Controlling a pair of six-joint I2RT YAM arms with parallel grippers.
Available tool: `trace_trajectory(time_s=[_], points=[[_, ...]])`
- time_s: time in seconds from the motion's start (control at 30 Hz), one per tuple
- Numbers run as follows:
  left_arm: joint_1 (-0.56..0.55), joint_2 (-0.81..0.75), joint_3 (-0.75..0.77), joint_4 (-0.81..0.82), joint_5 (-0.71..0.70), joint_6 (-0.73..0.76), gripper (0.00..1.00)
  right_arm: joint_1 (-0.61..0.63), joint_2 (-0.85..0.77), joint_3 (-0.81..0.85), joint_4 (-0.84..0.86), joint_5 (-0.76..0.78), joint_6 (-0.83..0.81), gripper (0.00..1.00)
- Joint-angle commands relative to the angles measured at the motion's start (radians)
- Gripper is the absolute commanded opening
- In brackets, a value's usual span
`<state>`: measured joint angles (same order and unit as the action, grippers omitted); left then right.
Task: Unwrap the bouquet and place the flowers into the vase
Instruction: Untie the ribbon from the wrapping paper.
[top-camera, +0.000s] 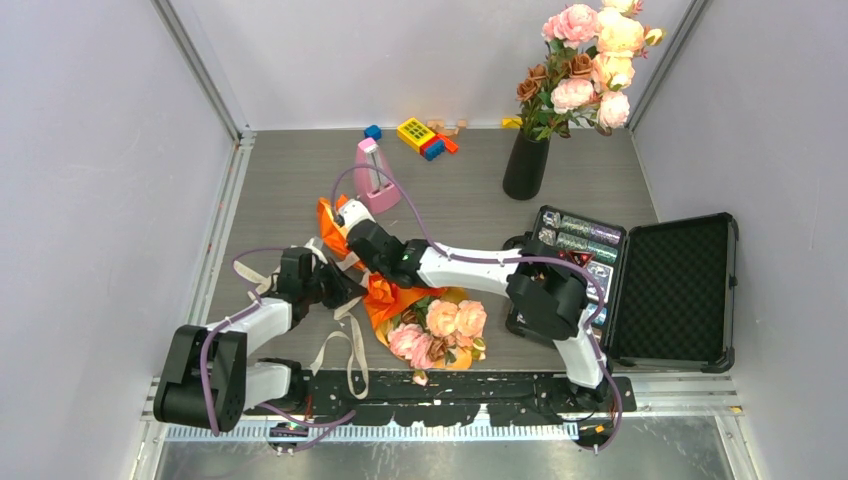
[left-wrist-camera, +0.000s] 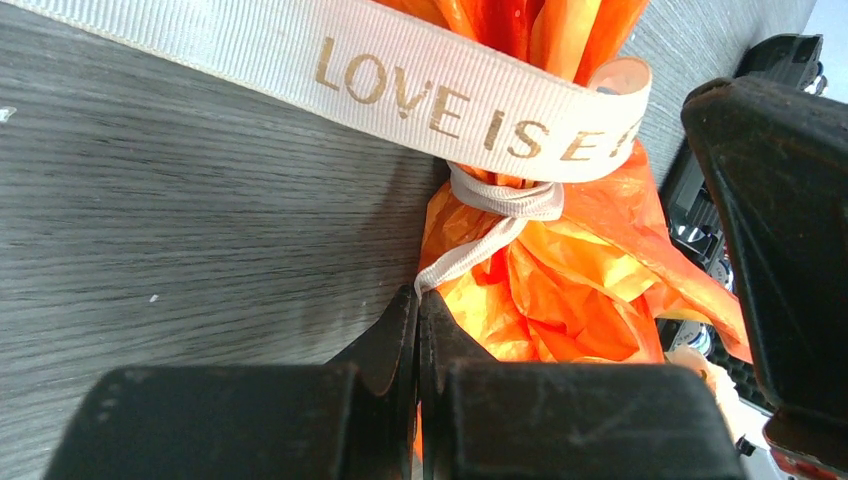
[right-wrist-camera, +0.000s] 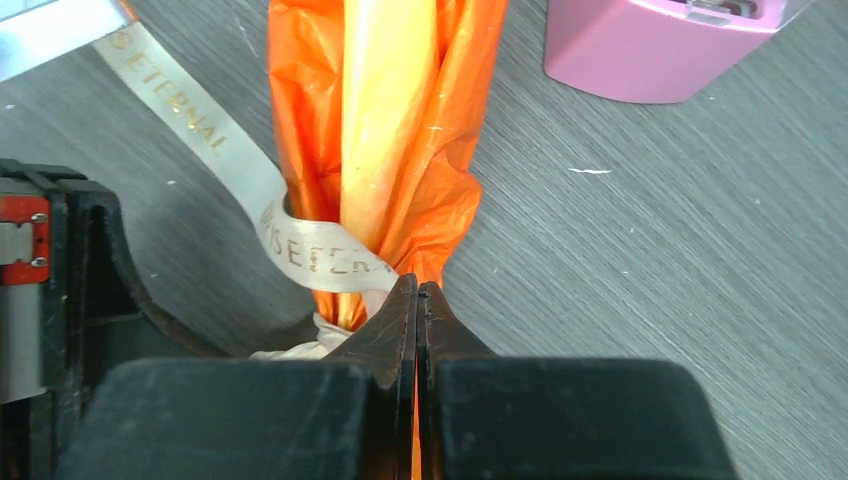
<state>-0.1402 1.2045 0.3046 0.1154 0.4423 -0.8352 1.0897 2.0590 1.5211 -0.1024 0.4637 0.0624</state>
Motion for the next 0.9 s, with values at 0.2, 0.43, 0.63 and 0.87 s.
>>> trace_trajectory(time_s=[0.2,0.43,0.63,0.87], points=[[0.002,-0.063,0.060,-0.071,0.011,0.046,0.00,-0.099,-0.105,-0.006,-0.037,-0.544,0.082,0.26],[0.002,-0.067,0.049,-0.071,0.007,0.036,0.00,-0.101,-0.035,0.067,-0.097,-0.586,0.034,0.34],[0.002,-0.065,0.047,-0.065,0.008,0.030,0.00,-0.101,-0.003,0.098,-0.130,-0.589,0.011,0.34],[0.002,-0.060,0.045,-0.060,0.016,0.025,0.00,-0.100,0.039,0.108,-0.136,-0.559,-0.011,0.34]])
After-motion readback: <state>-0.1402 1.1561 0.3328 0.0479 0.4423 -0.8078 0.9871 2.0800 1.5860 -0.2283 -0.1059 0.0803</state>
